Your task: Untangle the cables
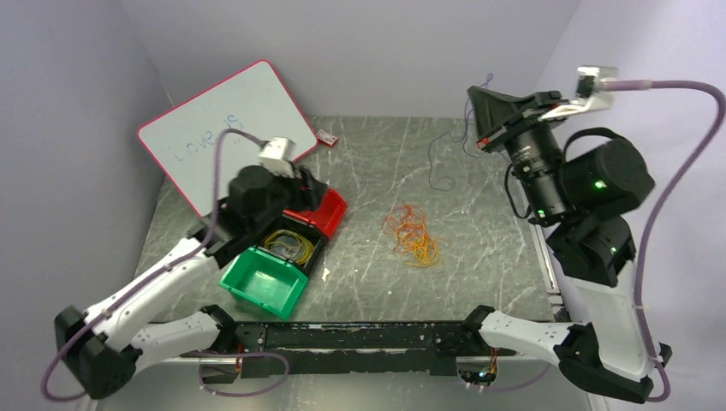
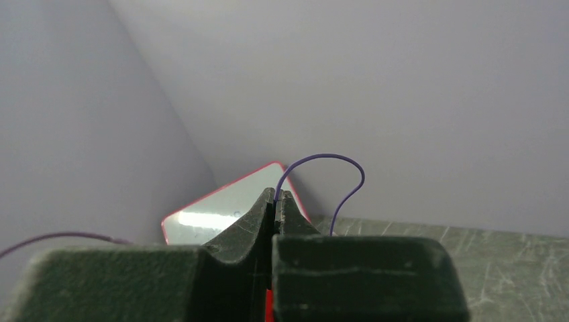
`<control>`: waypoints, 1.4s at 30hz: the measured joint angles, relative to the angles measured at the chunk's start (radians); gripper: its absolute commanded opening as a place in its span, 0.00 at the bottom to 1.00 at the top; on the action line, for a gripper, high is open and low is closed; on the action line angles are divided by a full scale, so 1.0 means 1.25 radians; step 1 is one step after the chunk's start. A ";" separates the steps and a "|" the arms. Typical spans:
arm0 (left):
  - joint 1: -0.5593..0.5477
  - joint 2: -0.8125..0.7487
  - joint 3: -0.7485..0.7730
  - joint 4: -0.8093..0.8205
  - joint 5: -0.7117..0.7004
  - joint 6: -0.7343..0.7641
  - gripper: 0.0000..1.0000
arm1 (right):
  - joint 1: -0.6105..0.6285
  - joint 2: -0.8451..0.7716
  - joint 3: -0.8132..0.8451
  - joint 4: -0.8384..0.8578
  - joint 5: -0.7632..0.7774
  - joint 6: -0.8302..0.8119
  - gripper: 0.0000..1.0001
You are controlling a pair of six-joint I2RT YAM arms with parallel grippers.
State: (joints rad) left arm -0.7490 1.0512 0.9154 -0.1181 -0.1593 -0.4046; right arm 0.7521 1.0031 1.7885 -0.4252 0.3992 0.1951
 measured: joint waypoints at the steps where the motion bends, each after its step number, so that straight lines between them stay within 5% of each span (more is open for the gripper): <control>1: 0.032 -0.025 0.001 -0.026 -0.003 0.000 0.70 | 0.000 0.010 0.000 -0.001 -0.009 0.004 0.00; 7: 0.164 -0.108 0.049 -0.193 -0.026 0.004 0.70 | 0.000 0.071 0.000 0.000 -0.058 0.014 0.00; 20: 0.178 -0.187 0.071 -0.476 -0.160 -0.005 0.70 | 0.000 0.190 -0.010 0.091 -0.161 0.022 0.00; 42: 0.179 -0.297 0.002 -0.534 -0.268 -0.045 0.71 | 0.001 0.471 0.055 0.254 -0.300 0.032 0.00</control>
State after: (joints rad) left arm -0.5251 0.6804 0.9180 -0.7856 -0.4938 -0.4610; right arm 0.7528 1.5913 1.8572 -0.1074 0.0246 0.2348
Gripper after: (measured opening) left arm 0.709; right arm 0.018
